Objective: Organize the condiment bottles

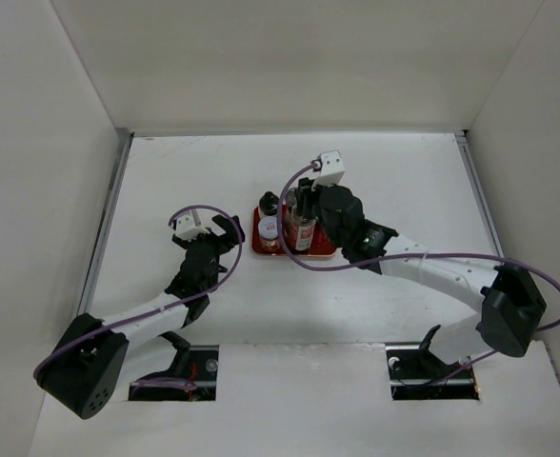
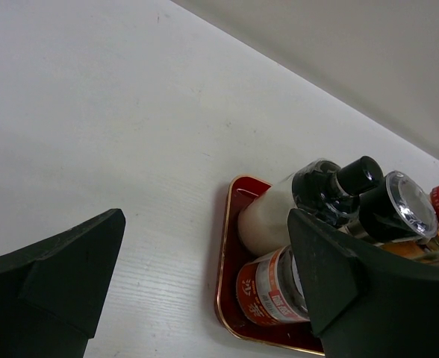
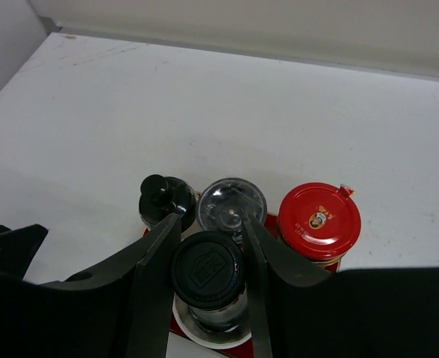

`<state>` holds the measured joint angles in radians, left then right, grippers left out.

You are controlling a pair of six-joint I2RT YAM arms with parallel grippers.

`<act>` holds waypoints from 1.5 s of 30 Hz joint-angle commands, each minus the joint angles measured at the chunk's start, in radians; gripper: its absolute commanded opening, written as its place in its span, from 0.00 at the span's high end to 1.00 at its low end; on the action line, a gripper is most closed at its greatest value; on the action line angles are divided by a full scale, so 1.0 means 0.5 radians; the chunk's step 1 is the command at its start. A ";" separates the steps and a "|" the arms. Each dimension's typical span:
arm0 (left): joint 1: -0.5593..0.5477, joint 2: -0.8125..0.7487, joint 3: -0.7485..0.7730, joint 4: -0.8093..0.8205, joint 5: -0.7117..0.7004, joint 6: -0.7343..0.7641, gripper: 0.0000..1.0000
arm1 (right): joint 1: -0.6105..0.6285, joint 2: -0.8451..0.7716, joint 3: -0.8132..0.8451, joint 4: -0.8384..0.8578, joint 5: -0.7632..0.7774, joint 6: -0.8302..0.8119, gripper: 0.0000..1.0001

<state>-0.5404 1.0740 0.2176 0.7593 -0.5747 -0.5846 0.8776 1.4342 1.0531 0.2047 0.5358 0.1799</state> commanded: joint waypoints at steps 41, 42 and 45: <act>-0.071 -0.117 0.421 -1.107 -0.032 -0.171 0.00 | -0.339 -1.012 -1.477 0.403 0.508 1.009 0.00; -0.074 -0.108 0.427 -1.129 -0.029 -0.178 0.00 | -0.339 -1.000 -1.489 0.428 0.502 0.999 0.00; -0.080 -0.077 0.460 -1.178 -0.017 -0.178 0.00 | -0.336 -0.966 -1.514 0.480 0.505 0.996 0.00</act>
<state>-0.5751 1.0363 0.3935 0.2077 -0.5957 -0.6628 0.7124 0.9413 0.3050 0.3569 0.7998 0.6510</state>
